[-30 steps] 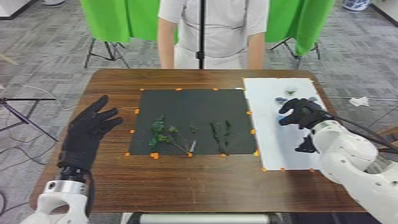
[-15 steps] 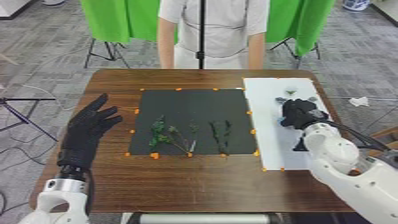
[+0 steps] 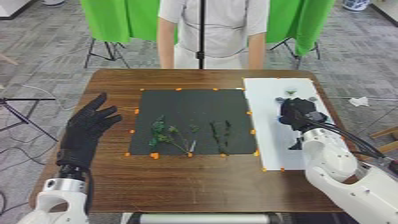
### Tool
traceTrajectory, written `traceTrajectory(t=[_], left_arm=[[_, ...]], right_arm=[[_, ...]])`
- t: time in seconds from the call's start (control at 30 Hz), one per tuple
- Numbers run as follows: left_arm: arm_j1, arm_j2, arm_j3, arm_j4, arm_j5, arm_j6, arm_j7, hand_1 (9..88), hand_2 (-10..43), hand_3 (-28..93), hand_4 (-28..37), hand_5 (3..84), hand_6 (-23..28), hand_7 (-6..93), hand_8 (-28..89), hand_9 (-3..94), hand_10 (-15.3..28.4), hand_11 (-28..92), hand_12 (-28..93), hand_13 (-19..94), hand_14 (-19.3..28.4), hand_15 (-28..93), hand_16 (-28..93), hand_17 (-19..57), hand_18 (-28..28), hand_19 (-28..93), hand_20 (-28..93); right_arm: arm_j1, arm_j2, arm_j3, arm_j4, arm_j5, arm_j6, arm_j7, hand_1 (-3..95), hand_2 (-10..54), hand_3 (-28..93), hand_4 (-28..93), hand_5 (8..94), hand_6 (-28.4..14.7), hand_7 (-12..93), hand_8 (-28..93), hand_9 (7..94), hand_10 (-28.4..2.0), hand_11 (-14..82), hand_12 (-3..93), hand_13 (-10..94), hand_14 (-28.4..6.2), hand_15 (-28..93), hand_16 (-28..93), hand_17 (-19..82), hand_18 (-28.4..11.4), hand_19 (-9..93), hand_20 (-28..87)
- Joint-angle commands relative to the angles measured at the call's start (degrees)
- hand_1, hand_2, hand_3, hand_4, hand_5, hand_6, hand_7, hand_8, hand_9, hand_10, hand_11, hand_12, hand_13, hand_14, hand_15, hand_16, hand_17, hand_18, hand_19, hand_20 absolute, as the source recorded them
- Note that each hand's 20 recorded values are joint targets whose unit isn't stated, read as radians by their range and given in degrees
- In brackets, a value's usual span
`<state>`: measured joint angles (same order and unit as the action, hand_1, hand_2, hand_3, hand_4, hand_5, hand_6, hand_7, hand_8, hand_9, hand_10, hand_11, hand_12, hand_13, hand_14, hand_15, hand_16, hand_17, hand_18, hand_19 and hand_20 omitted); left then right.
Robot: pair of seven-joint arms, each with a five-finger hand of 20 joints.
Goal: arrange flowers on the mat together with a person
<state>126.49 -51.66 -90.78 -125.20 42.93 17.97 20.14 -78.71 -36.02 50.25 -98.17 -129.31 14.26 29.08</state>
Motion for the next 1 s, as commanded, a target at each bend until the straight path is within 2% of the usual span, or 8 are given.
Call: traceTrajectory(t=[0.03,0.3,0.63,0.77,0.8,0.87,0.9,1.0], left_arm=[[1.0,0.33,-0.96,-0.49,-0.60,0.90,0.02,25.3,5.9,78,-26.3,36.7,6.2,11.1,-9,36.9,19.1,24,10,28,27.9,51,-8,-8.7,26.5,50,17],[-0.8,1.46,0.32,-0.34,-1.01,1.20,1.96,26.1,6.2,77,-25.0,38.1,8.7,9.0,-7,36.5,22.9,25,10,27,28.3,52,-9,-9.0,26.8,50,17],[-6.2,-0.16,0.68,0.41,0.88,-1.26,-1.00,33.4,5.7,76,-20.1,48.2,13.9,22.2,-8,43.4,28.4,32,17,12,28.4,72,-28,-14.4,28.4,54,18],[-9.1,-0.32,1.54,1.50,1.68,-2.78,-2.75,33.0,4.8,82,-24.5,44.8,10.8,38.9,-15,44.8,28.4,55,1,-8,28.4,72,-28,-18.0,28.4,39,44],[-9.8,-0.32,1.92,1.69,1.80,-2.99,-3.27,32.5,5.8,83,-26.3,41.9,10.4,45.7,-19,44.2,28.4,62,-4,-14,28.4,60,-28,-18.4,28.4,28,59],[-11.2,-0.19,2.78,2.16,2.12,-3.67,-3.69,32.0,7.5,84,-27.8,38.4,9.8,54.1,-22,44.9,28.4,74,-12,-18,28.4,-1,11,-18.6,28.4,8,79],[-11.6,-0.06,3.02,2.31,2.13,-3.89,-3.71,31.8,8.7,84,-28.1,36.9,9.6,57.4,-20,46.3,28.4,80,-14,-18,28.4,-19,4,-18.7,28.4,-3,86],[-12.4,0.14,3.53,2.54,2.10,-3.87,-3.79,30.3,11.1,84,-28.3,34.0,8.0,61.8,-13,45.2,28.4,86,-19,-19,28.4,-28,-27,-18.7,28.3,-24,87]], right_arm=[[8.7,-8.6,-5.5,-9.3,0.3,0.9,-7.6,59.3,-9.5,61,-28,78.8,4.5,34,0,87.6,-4.0,22.8,40.3,84,-2.5,48,27,39,-14.8,75,15],[17.9,-26.6,-17.9,-3.4,-4.5,-1.4,-13.5,61.5,-9.5,58,-28,76.4,4.1,36,-2,84.5,-4.9,27.2,39.3,81,-3.4,53,23,37,-14.7,74,15],[19.3,-35.2,-27.5,5.0,-11.0,-0.9,-12.2,74.7,-0.2,18,-9,64.1,6.0,53,-12,74.5,-4.7,52.9,22.9,78,-1.1,59,21,33,-12.7,71,17],[20.7,-36.5,-30.6,7.4,-13.0,-0.2,-9.9,69.0,-0.9,25,-14,63.9,8.8,57,-15,76.7,-2.9,54.3,22.2,79,-0.1,58,24,33,-12.9,70,17],[20.5,-37.0,-30.4,7.9,-13.8,-1.0,-9.6,66.9,-1.7,29,-17,64.3,9.5,57,-15,77.2,-2.5,54.1,22.8,80,0.1,57,24,33,-13.0,70,17],[21.0,-37.4,-31.0,8.4,-14.1,-2.2,-8.5,64.9,-2.5,33,-20,64.6,10.5,58,-15,77.9,-2.0,54.2,23.1,80,0.4,57,25,33,-13.1,70,17],[21.0,-37.6,-30.9,8.8,-15.2,-2.8,-8.6,63.0,-3.3,37,-24,65.2,11.2,58,-15,78.3,-1.7,54.0,23.5,81,0.4,57,25,33,-13.2,70,16],[21.3,-38.1,-30.7,9.3,-16.8,-4.2,-8.6,59.2,-5.6,44,-28,66.9,12.2,57,-14,79.5,-1.6,53.3,24.2,81,0.7,56,26,33,-13.2,71,16]])
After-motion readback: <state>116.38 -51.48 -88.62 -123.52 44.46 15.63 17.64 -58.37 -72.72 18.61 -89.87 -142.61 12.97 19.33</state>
